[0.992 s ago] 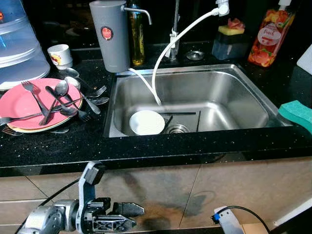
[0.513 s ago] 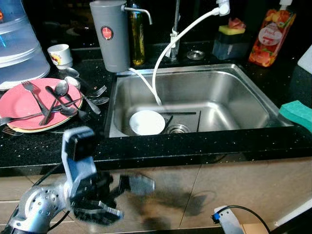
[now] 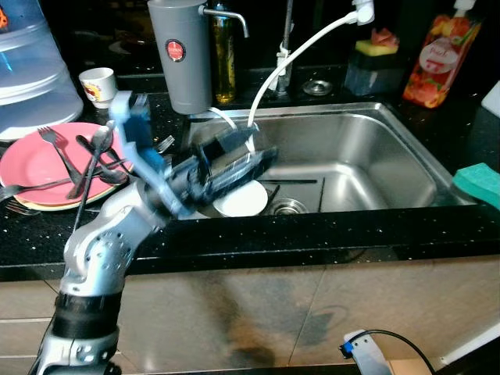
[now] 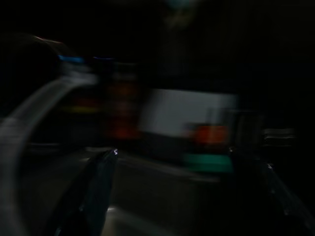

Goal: Kitchen organization

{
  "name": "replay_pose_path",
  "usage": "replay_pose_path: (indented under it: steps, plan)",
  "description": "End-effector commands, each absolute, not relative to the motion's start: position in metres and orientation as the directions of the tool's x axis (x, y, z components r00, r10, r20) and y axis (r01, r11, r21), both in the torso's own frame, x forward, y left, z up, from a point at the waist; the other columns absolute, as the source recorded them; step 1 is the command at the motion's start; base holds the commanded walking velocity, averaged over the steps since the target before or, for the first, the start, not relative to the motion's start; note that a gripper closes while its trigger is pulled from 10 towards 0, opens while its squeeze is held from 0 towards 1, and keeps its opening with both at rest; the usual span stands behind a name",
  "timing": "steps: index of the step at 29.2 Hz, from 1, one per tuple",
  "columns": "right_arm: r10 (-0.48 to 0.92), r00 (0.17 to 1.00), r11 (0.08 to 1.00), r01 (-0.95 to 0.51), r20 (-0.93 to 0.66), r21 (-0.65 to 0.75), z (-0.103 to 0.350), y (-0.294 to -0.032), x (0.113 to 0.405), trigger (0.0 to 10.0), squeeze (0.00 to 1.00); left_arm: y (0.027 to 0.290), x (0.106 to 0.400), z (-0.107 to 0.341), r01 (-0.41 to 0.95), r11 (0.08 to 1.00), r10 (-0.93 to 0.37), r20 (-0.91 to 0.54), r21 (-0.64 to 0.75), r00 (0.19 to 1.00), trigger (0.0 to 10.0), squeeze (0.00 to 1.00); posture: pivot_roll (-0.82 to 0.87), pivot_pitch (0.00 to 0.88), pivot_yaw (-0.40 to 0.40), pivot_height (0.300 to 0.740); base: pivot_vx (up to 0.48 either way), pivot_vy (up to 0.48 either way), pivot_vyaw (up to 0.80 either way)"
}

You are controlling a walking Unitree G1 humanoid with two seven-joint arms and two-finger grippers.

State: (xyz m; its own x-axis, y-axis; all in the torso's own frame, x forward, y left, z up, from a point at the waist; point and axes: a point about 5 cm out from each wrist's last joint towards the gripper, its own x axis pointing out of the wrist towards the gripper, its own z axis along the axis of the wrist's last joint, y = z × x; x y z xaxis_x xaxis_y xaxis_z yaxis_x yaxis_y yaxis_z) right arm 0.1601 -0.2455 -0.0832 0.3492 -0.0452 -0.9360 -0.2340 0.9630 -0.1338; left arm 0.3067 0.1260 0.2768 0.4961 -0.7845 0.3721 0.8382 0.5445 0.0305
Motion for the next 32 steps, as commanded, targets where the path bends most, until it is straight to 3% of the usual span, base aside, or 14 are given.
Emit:
replay_pose_path:
  steps: [1, 3, 4, 5, 6, 9, 10, 14, 18, 32]
  plan:
    - [-0.04, 0.348, 0.962, -0.241, -0.937, -0.13, -0.084, -0.243, 0.159, 10.0, 0.0, 0.133, 0.313, 0.275, 0.775, 0.627, -0.75, 0.335, 0.082, 0.571, 10.0, 0.0, -0.01, 0.0, 0.043, 0.74, 0.0, 0.0, 0.0]
    - [-0.039, 0.348, 0.962, -0.242, -0.937, -0.13, -0.084, -0.242, 0.159, 10.0, 0.0, 0.137, 0.317, 0.272, 0.702, 0.646, -0.761, 0.177, 0.298, 0.625, 10.0, 0.0, -0.01, 0.0, 0.043, 0.74, 0.0, 0.0, 0.0]
    - [-0.039, 0.348, 0.962, -0.242, -0.937, -0.13, -0.084, -0.242, 0.159, 10.0, 0.0, 0.137, 0.317, 0.272, 0.702, 0.646, -0.761, 0.177, 0.298, 0.625, 10.0, 0.0, -0.01, 0.0, 0.043, 0.74, 0.0, 0.0, 0.0]
    - [-0.039, 0.348, 0.962, -0.241, -0.937, -0.13, -0.085, -0.242, 0.159, 10.0, 0.0, 0.144, 0.318, 0.266, 0.642, 0.552, -0.748, -0.025, 0.533, 0.664, 10.0, 0.0, -0.01, 0.0, 0.046, 0.74, 0.0, 0.0, 0.0]
    - [-0.039, 0.348, 0.962, -0.241, -0.937, -0.13, -0.085, -0.242, 0.159, 10.0, 0.0, 0.144, 0.318, 0.266, 0.642, 0.552, -0.748, -0.025, 0.533, 0.664, 10.0, 0.0, -0.01, 0.0, 0.046, 0.74, 0.0, 0.0, 0.0]
    - [-0.04, 0.349, 0.963, -0.238, -0.936, -0.13, -0.085, -0.242, 0.159, 10.0, 0.0, 0.166, 0.319, 0.264, 0.556, 0.329, -0.634, -0.259, 0.763, 0.729, 10.0, 0.0, 0.0, 0.0, 0.046, 0.74, 0.0, 0.0, 0.0]
    - [-0.04, 0.349, 0.963, -0.238, -0.936, -0.13, -0.085, -0.242, 0.159, 10.0, 0.0, 0.166, 0.319, 0.264, 0.556, 0.329, -0.634, -0.259, 0.763, 0.729, 10.0, 0.0, 0.0, 0.0, 0.046, 0.74, 0.0, 0.0, 0.0]
    - [-0.038, 0.348, 0.962, -0.241, -0.937, -0.128, -0.085, -0.241, 0.16, 10.0, 0.0, 0.197, 0.31, 0.272, 0.573, 0.163, -0.5, -0.433, 0.803, 0.75, 10.0, 0.0, 0.01, 0.0, 0.044, 0.74, 0.0, 0.0, 0.0]
    - [-0.021, 0.353, 0.954, -0.273, -0.935, -0.124, -0.084, -0.24, 0.161, 10.0, 0.0, 0.218, 0.301, 0.277, 0.589, 0.07, -0.399, -0.519, 0.805, 0.756, 10.0, 0.0, 0.01, 0.0, 0.042, 0.74, 0.0, 0.0, 0.0]
    - [-0.004, 0.328, 0.956, -0.275, -0.945, -0.1, -0.084, -0.239, 0.161, 10.0, 0.0, 0.256, 0.273, 0.275, 0.739, 0.043, -0.24, -0.711, 0.672, 0.661, 10.0, 0.0, 0.06, 0.0, 0.025, 0.74, 0.0, 0.0, 0.51]
